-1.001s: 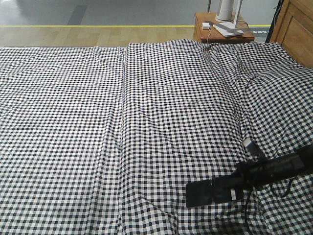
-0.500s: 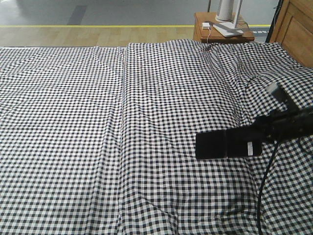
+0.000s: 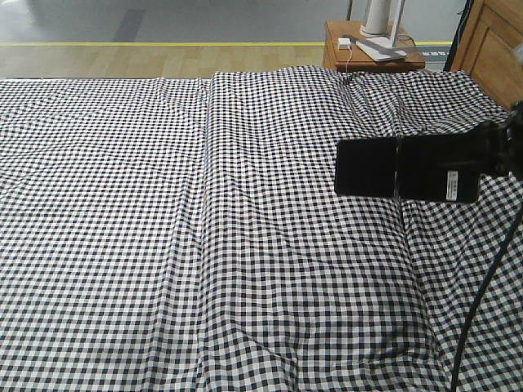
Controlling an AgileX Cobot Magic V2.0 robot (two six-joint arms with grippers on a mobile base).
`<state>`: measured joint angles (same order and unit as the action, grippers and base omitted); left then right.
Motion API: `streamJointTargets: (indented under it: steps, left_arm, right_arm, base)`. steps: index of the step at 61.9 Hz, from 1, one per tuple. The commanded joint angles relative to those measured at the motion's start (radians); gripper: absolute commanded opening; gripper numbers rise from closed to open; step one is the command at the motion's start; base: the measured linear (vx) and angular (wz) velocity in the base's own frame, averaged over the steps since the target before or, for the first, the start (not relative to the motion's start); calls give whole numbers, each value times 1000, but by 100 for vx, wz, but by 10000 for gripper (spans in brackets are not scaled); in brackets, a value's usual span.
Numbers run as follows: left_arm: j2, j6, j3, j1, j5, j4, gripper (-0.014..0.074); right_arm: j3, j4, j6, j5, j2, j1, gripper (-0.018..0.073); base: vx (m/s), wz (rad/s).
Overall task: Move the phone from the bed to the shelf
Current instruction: 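Lift the phone with the right gripper up off the bed, then hold the phone in the right gripper while the base drives to the shelf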
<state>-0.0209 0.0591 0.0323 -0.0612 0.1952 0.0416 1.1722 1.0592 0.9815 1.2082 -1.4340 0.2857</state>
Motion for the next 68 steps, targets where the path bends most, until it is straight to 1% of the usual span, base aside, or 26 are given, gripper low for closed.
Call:
streamJointTargets:
  steps: [1, 11, 16, 20, 31, 49, 58, 68]
  left_arm:
    - [-7, 0, 7, 0, -73, 9, 1]
    - [-7, 0, 7, 0, -73, 9, 1]
    - [-7, 0, 7, 0, -73, 9, 1]
    - [-7, 0, 7, 0, -73, 9, 1]
    - [-7, 0, 7, 0, -73, 9, 1]
    - [-7, 0, 7, 0, -73, 9, 1]
    - [-7, 0, 7, 0, -73, 9, 1]
    - [-7, 0, 7, 0, -73, 9, 1]
  right_arm:
    - [23, 149, 0, 80, 90, 0, -2]
    - [23, 245, 0, 80, 172, 0, -2]
    - [26, 263, 0, 79, 200, -5, -2]
    - [26, 263, 0, 79, 209, -34, -2]
    - [26, 261, 6, 79, 196, -199, -2]
    - [26, 263, -22, 78, 193, -425, -2]
    - [26, 259, -33, 78, 193, -518, -2]
    - [26, 237, -56, 78, 193, -593, -2]
  base:
    - [0, 0]
    - [0, 0]
    - [0, 0]
    - [0, 0]
    - [0, 0]
    - [0, 0]
    - [0, 0]
    - [0, 0]
